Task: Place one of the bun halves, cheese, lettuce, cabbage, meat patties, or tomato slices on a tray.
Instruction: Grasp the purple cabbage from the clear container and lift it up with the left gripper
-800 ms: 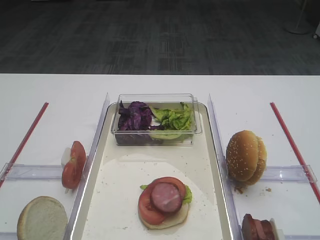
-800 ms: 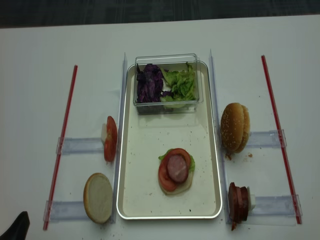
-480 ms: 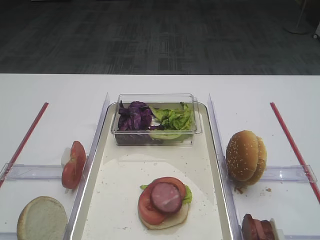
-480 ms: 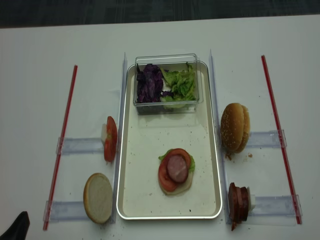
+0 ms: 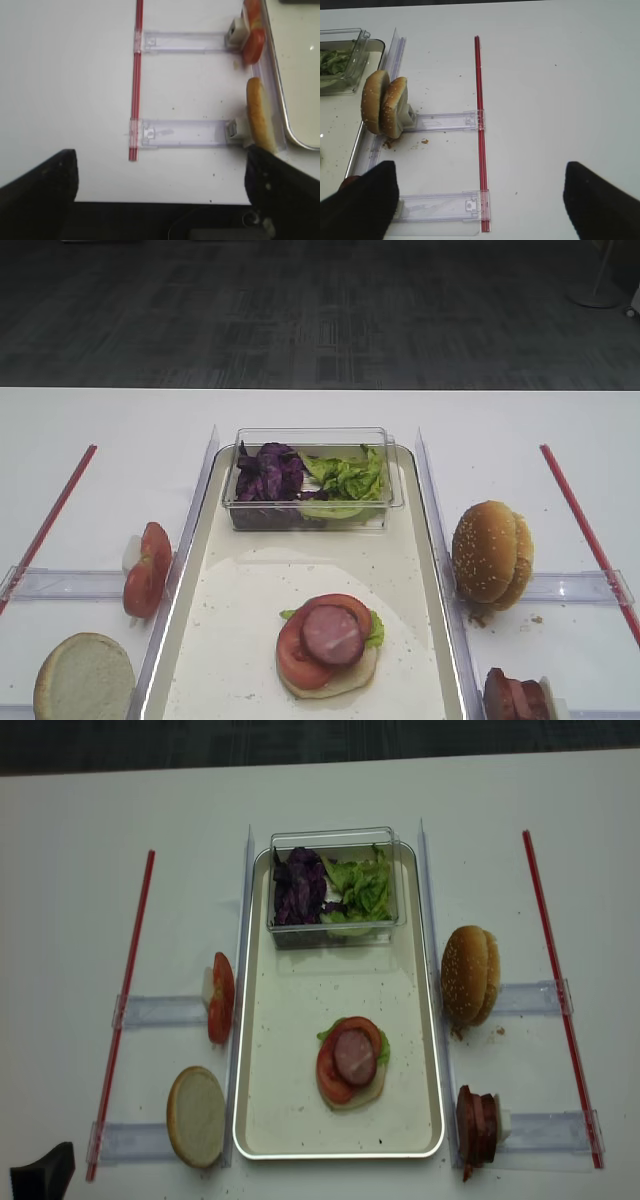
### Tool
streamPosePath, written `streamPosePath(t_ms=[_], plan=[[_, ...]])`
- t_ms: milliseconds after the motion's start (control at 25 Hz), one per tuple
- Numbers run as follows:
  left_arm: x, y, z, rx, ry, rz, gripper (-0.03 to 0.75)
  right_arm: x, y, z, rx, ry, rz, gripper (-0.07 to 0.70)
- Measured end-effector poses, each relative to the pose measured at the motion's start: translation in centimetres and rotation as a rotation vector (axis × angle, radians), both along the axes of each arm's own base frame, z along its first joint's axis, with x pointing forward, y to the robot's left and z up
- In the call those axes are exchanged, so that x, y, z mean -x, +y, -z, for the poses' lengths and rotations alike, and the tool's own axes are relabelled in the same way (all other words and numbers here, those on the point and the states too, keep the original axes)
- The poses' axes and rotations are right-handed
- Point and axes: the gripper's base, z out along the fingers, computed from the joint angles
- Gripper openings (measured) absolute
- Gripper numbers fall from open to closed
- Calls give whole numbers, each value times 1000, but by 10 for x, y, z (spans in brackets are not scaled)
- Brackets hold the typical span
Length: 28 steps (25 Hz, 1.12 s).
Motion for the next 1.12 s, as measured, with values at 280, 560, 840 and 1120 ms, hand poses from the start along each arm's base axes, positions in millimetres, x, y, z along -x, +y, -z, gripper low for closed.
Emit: streamPosePath(t_ms=[280,560,840,1120], plan=[[-35,0,8,1,246,0,618,0,0,0,0,0,0,678],[-70,0,26,2,496,0,618,0,0,0,0,0,0,678],[-87,0,40,3,636,1,618,0,0,0,0,0,0,678],[-97,0,46,3,665,1,618,0,0,0,0,0,0,678]])
